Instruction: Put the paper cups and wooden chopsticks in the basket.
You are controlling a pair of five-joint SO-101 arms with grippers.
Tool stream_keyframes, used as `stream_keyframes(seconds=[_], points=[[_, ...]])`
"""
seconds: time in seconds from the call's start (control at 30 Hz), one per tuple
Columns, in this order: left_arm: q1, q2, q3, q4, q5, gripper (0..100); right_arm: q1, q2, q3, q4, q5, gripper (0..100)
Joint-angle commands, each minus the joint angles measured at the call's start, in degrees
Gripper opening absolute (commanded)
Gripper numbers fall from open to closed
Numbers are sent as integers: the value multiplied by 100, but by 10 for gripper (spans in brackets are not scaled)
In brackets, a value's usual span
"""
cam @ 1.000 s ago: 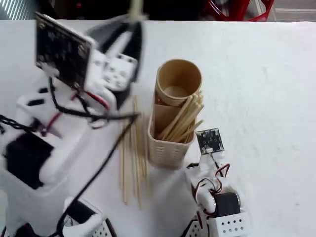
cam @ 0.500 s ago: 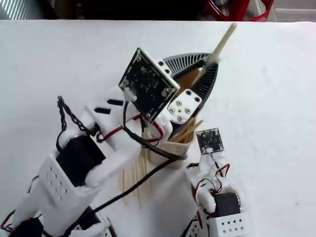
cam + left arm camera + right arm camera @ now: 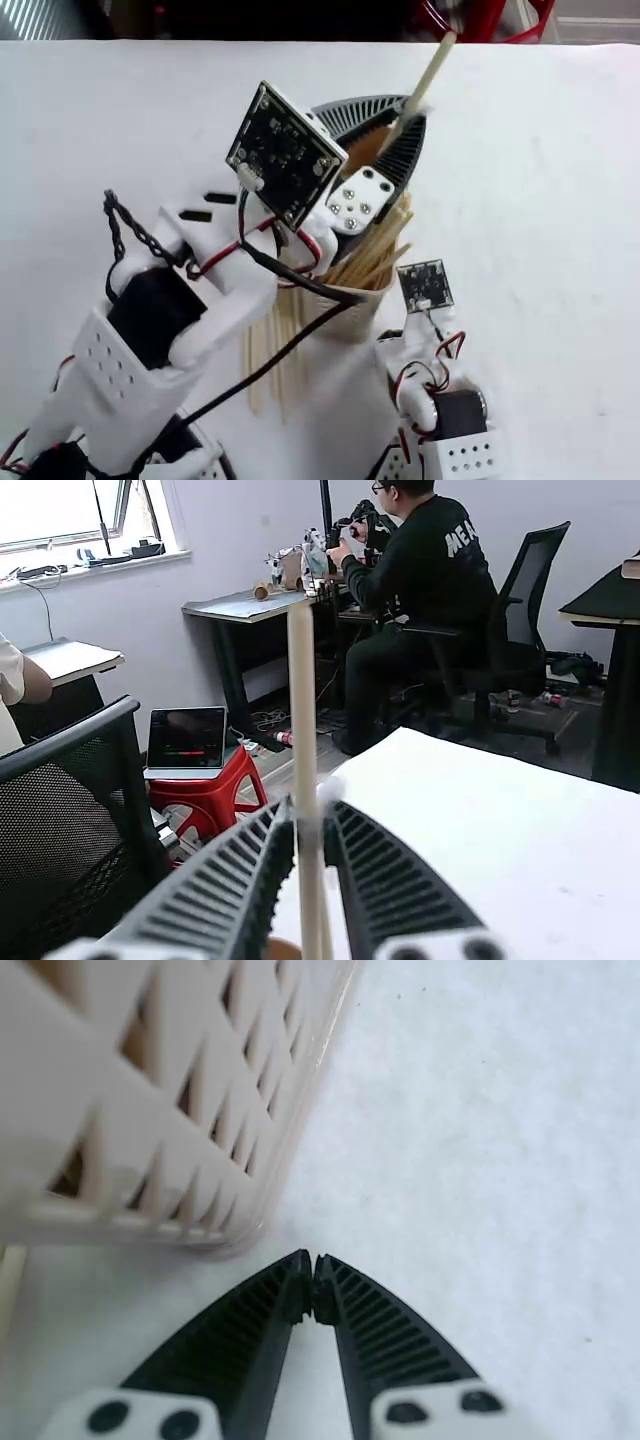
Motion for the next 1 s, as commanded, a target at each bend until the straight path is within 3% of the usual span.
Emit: stream_keyframes(seconds=[0.0,0.4,0.47,0.57,0.77,0.83,0.97], points=[[-57,-215,-35,26,18,72,31,-40,53,22,9,19],[-259,-242,-62,62,-70,63,31,-40,53,22,9,19],[-822,-242,-70,105,-378,35,31,-40,53,22,9,19],[-2229,-180,97,343,-510,27,31,-40,53,22,9,19],[-4919,-198,1758,378,-246,31,31,-40,53,22,9,19],[-5402,-198,2514,369,-105,31,31,-40,53,22,9,19],[-5385,-242,3965,220,-132,31,31,-40,53,22,9,19]])
